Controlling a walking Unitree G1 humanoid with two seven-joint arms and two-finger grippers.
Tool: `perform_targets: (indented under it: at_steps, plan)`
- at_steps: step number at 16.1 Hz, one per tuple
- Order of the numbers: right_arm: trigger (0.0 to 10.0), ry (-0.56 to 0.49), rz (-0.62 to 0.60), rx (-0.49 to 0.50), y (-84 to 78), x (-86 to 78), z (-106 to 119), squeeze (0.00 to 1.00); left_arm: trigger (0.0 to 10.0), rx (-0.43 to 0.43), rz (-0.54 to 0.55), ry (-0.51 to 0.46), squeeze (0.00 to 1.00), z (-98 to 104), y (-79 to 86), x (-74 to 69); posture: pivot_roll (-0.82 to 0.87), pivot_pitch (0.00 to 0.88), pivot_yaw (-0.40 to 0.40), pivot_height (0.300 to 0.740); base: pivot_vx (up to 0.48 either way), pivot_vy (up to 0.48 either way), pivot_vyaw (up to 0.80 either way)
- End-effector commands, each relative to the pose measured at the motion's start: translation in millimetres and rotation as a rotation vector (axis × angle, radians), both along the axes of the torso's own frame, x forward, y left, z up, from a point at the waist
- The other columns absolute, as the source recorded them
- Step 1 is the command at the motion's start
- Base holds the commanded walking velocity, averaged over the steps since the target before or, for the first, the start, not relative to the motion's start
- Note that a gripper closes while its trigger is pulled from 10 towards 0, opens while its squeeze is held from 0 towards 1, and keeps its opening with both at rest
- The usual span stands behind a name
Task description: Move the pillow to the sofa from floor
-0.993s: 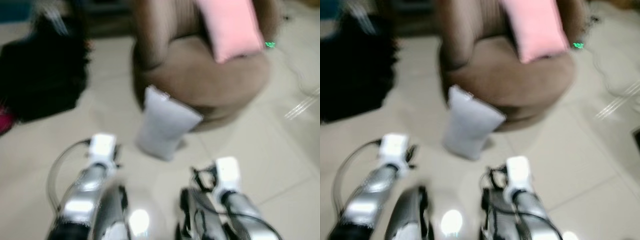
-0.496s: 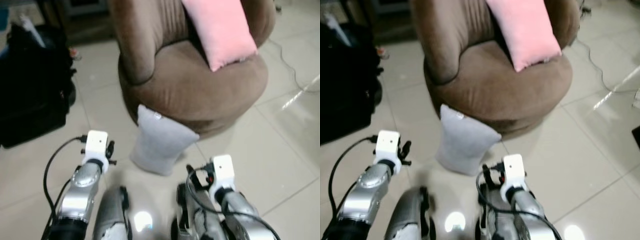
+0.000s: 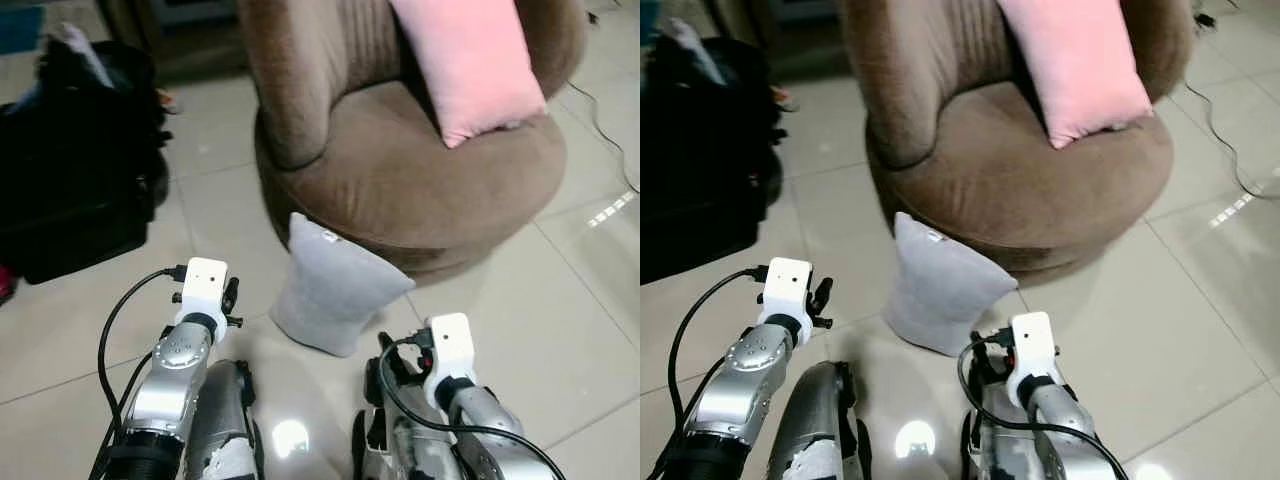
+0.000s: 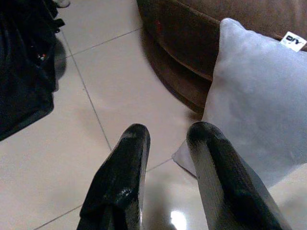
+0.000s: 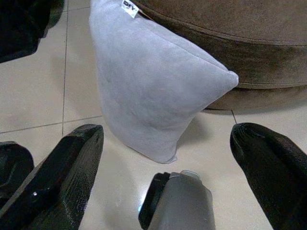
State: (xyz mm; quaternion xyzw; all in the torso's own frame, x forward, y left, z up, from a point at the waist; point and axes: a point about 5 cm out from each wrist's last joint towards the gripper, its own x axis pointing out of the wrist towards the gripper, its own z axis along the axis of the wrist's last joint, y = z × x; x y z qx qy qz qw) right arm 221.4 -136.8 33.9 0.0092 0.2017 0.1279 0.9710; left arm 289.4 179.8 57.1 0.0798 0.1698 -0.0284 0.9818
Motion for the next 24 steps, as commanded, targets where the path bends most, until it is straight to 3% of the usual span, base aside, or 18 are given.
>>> perform_targets:
  at_steps: [1, 9, 19, 24]
  plan:
    - [10.0, -0.003, -0.007, 0.001, -4.8, -2.4, -0.2, 0.00, 10.0, -0.003, -0.010, 0.023, 0.00, -5.2, -5.2, -2.2, -0.12, 0.214, -0.057, 0.590, 0.409, -0.244, 0.00]
    - [10.0, -0.025, 0.016, 0.011, -3.3, -0.1, 1.9, 0.00, 10.0, 0.035, -0.034, 0.035, 0.00, -7.7, -6.9, -2.5, -0.12, 0.206, -0.056, 0.590, 0.434, -0.091, 0.00]
    - [10.0, -0.026, 0.031, 0.003, -3.0, 1.2, 1.3, 0.00, 10.0, 0.021, 0.023, 0.019, 0.00, -6.7, -4.0, -0.4, -0.11, 0.200, -0.059, 0.590, 0.000, -0.126, 0.00]
    - [10.0, -0.008, 0.040, -0.006, -1.3, -0.7, -0.4, 0.00, 10.0, 0.003, 0.028, 0.024, 0.00, -7.1, -2.6, -1.8, -0.11, 0.208, -0.059, 0.545, 0.000, 0.000, 0.00]
